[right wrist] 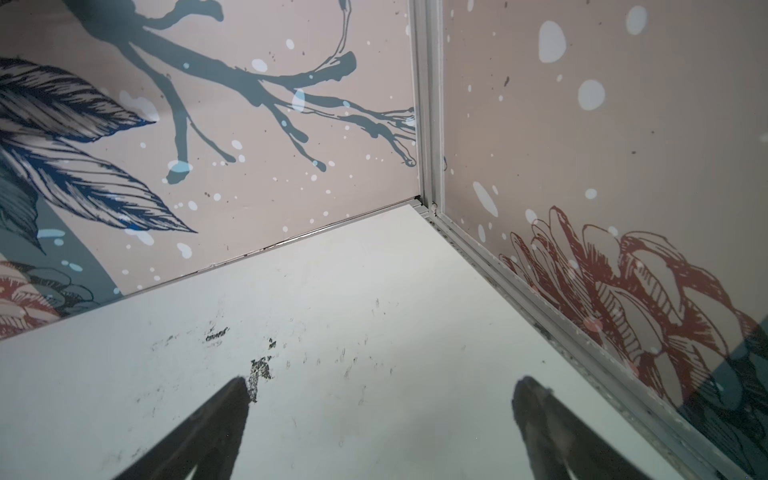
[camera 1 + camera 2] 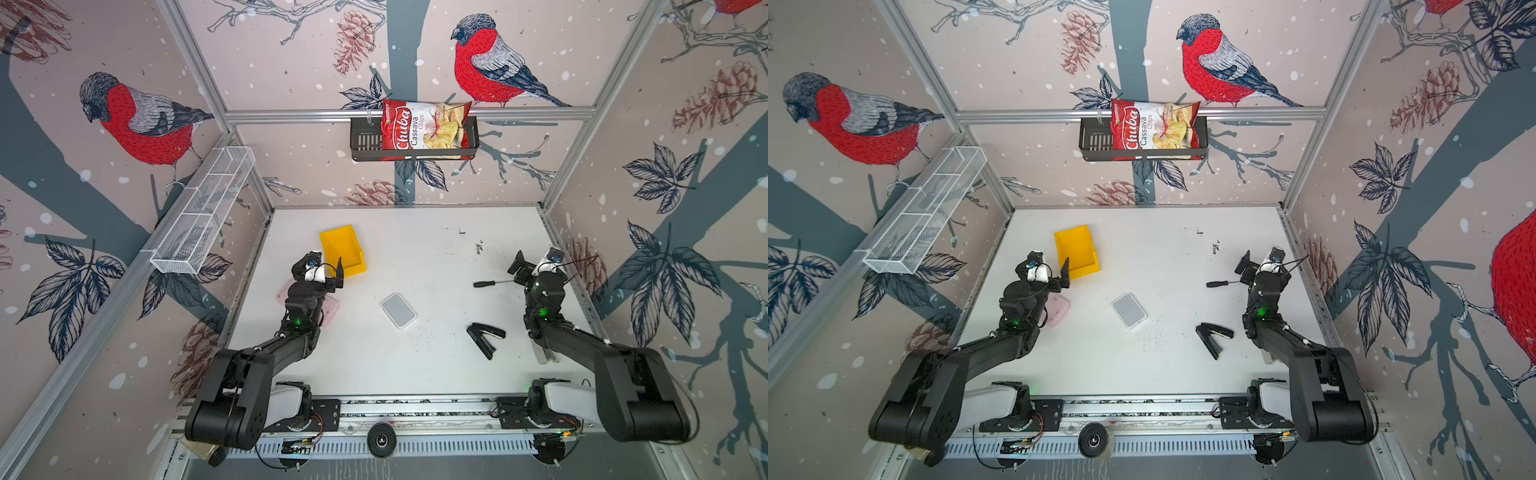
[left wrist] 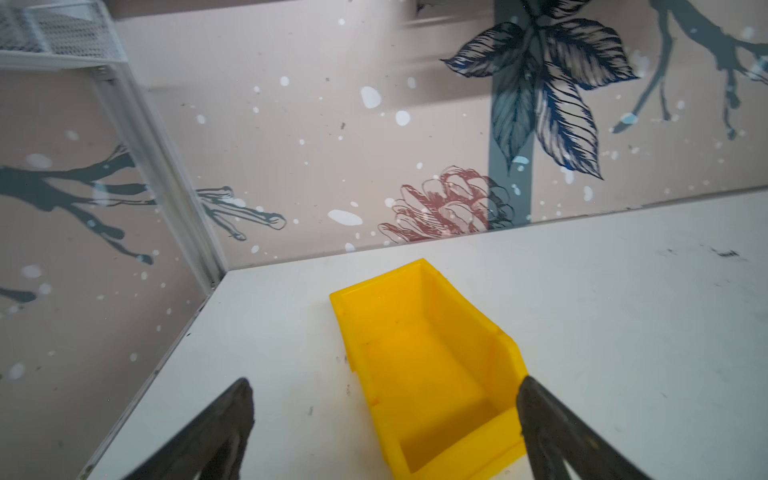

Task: Put the screwdriver in the bin
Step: 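Move the right gripper toward the black-handled screwdriver while the left arm lifts forward, then lower the right gripper over the screwdriver handle and close on it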

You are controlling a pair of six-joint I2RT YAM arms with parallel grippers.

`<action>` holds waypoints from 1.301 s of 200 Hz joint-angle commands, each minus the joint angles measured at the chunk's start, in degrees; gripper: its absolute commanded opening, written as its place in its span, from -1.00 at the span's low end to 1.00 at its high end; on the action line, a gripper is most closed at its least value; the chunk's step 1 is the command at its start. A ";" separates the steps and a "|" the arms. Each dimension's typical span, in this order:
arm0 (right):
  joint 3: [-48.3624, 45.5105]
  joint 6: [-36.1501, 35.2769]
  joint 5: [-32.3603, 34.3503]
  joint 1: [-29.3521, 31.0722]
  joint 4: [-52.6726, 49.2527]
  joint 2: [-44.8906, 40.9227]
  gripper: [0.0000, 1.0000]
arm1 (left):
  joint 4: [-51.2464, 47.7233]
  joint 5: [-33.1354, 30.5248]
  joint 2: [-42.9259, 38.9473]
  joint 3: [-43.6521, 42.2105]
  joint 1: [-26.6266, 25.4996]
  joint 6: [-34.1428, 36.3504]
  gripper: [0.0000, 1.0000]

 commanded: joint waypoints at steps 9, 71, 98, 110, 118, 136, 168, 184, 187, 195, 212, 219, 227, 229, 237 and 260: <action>4.80 8.86 2.01 0.35 -18.01 -4.92 1.00 | -11.15 5.26 -2.71 3.73 -3.54 4.14 0.94; 15.34 12.46 -6.51 1.98 -35.54 -9.77 0.99 | -24.62 14.77 -3.32 11.84 -12.40 7.79 0.94; 21.85 16.33 -4.57 6.83 -44.02 -7.38 0.99 | -27.53 15.92 -1.69 15.38 -16.61 7.95 0.93; 23.43 18.50 -3.69 8.92 -45.96 -6.09 0.99 | -29.19 16.01 -0.53 16.98 -18.88 8.85 0.93; 24.17 20.36 -2.98 10.20 -46.80 -5.25 0.99 | -30.51 16.68 0.48 18.30 -20.13 9.15 0.94; 25.93 25.16 -0.68 12.86 -49.56 -2.85 0.99 | -32.58 18.53 3.24 20.84 -22.92 10.12 0.94; 27.80 33.61 -0.66 14.51 -53.57 3.29 0.99 | -33.34 18.80 8.41 23.71 -28.05 12.72 0.94; 30.04 38.73 -0.82 14.54 -57.18 7.23 0.99 | -32.91 19.29 10.55 24.67 -30.01 12.90 0.94; 30.49 39.01 -1.20 14.47 -57.61 7.94 0.99 | -32.76 19.35 10.80 24.79 -30.36 12.93 0.94; 31.72 39.41 -2.19 14.40 -58.97 9.83 0.99 | -32.26 19.52 11.67 25.01 -31.17 12.88 0.94; 34.89 41.46 -1.86 14.44 -63.60 14.14 0.99 | -31.82 19.44 13.72 25.93 -32.88 12.99 0.94; 36.21 41.68 -1.85 14.26 -65.35 15.86 0.99 | -31.79 19.40 14.53 26.38 -33.55 13.17 0.94; 37.96 42.25 -1.95 14.09 -67.70 17.98 0.99 | -31.48 19.36 15.33 26.63 -34.19 13.13 0.94; 38.39 42.48 -1.95 13.96 -68.40 18.56 0.99 | -31.41 19.36 15.50 26.67 -34.35 13.06 0.94; 40.28 43.65 -2.46 13.62 -70.92 20.74 0.99 | -30.80 19.35 16.08 26.77 -34.69 12.81 0.94; 45.06 44.78 -7.67 11.75 -76.50 26.91 0.97 | -29.64 19.35 17.06 26.78 -35.29 12.01 0.94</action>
